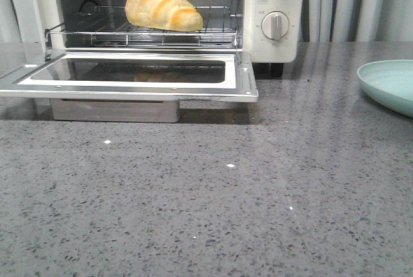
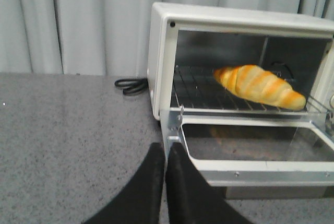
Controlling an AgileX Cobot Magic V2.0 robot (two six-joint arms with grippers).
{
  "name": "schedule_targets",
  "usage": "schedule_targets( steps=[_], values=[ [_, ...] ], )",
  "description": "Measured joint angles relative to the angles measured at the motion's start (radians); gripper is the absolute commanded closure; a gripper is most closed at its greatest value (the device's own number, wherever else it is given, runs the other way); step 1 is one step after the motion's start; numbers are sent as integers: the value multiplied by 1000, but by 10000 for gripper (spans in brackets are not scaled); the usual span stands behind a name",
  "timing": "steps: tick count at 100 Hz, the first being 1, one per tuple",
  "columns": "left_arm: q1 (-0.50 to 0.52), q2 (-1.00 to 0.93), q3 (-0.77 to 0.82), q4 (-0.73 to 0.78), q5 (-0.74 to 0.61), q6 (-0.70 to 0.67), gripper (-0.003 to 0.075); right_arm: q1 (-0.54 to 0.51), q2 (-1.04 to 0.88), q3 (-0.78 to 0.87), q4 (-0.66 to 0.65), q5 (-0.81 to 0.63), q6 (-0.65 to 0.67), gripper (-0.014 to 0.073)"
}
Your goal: Put bread in oven
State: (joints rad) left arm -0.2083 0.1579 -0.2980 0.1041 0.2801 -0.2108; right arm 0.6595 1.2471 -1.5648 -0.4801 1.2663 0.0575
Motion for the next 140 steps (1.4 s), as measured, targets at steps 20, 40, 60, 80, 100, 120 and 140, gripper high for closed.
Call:
schedule_targets(
  steps=[20, 40, 60, 80, 100, 120, 140],
  values=[
    [0, 0, 85, 0, -2, 0, 741, 0, -10, 35, 0, 0, 2, 256],
    [0, 0, 141, 0, -2, 0, 741, 0, -10, 35, 0, 0, 6, 256],
    [0, 0, 166, 0, -2, 0, 741, 0, -10, 35, -15, 0, 6, 267],
    [0, 0, 169, 0, -2, 0, 741, 0, -10, 35, -20, 0, 6, 390],
    [0, 0, 170, 0, -2, 0, 741, 0, -10, 35, -20, 0, 6, 402],
    [0, 0, 170, 0, -2, 0, 741, 0, -10, 35, -20, 0, 6, 402],
    [0, 0, 170, 0, -2, 0, 741, 0, -10, 35, -21, 0, 6, 402]
  ],
)
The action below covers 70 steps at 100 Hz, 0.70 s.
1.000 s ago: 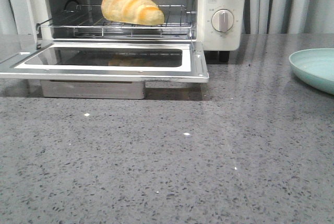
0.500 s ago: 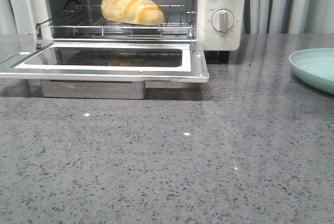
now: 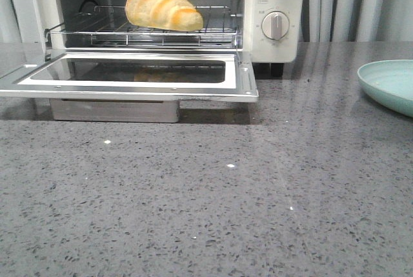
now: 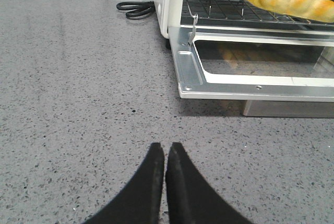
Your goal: Put bread in oven
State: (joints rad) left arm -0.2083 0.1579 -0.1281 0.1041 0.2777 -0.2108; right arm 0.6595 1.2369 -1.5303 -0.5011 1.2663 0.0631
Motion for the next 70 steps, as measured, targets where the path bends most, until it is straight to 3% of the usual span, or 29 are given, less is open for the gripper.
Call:
schedule_targets(
  steps=[14, 36, 52, 70],
  values=[
    [0, 0, 0, 0, 0, 0, 741, -2, -7, 6, 0, 0, 8, 402],
    [0, 0, 0, 0, 0, 0, 741, -93, -109, 55, 20, -2, 165, 402],
    [0, 0, 0, 0, 0, 0, 741, -183, -242, 214, 51, -48, 182, 402],
    [0, 0, 0, 0, 0, 0, 741, -277, -435, 487, 136, -273, 182, 402]
  ],
)
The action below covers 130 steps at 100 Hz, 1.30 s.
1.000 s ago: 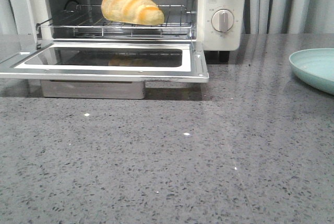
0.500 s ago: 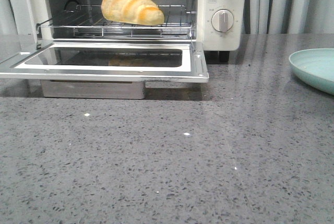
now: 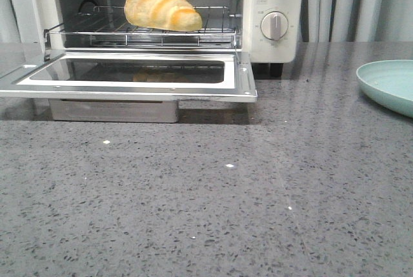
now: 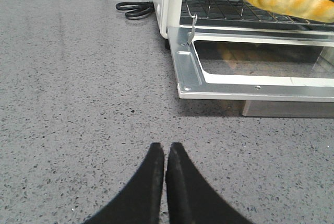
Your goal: Put bread in oven
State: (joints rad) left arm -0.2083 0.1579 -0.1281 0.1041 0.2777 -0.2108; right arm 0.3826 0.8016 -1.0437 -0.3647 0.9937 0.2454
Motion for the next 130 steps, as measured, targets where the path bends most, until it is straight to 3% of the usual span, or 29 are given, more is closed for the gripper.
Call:
schedule_targets(
  steps=[25, 66, 91, 130],
  values=[
    [0, 0, 0, 0, 0, 0, 741, -186, -255, 351, 138, -235, 2, 402],
    [0, 0, 0, 0, 0, 0, 741, -439, -534, 657, 276, -479, -2, 402],
    [0, 0, 0, 0, 0, 0, 741, -477, -628, 832, 310, -680, -20, 402],
    [0, 0, 0, 0, 0, 0, 741, -477, -727, 1024, 393, -844, -208, 402]
  ],
)
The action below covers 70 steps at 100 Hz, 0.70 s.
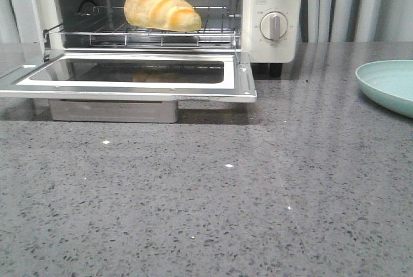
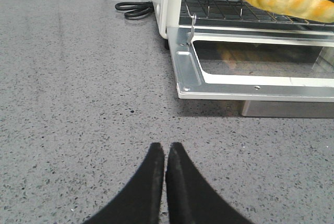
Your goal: Put bread in oven
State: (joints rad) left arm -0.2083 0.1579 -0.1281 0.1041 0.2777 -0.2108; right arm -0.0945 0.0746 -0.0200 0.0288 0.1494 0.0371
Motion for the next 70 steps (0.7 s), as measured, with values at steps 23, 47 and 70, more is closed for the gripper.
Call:
schedule_targets(
  steps=[23, 47, 70],
  values=[
    [0, 0, 0, 0, 0, 0, 741, 0, -25, 31, 25, -13, -59, 402],
    [0, 0, 0, 0, 0, 0, 741, 0, -50, 31, 39, 35, -71, 402],
    [0, 0, 0, 0, 0, 0, 742, 0, -82, 31, 39, 156, -107, 402]
  ],
)
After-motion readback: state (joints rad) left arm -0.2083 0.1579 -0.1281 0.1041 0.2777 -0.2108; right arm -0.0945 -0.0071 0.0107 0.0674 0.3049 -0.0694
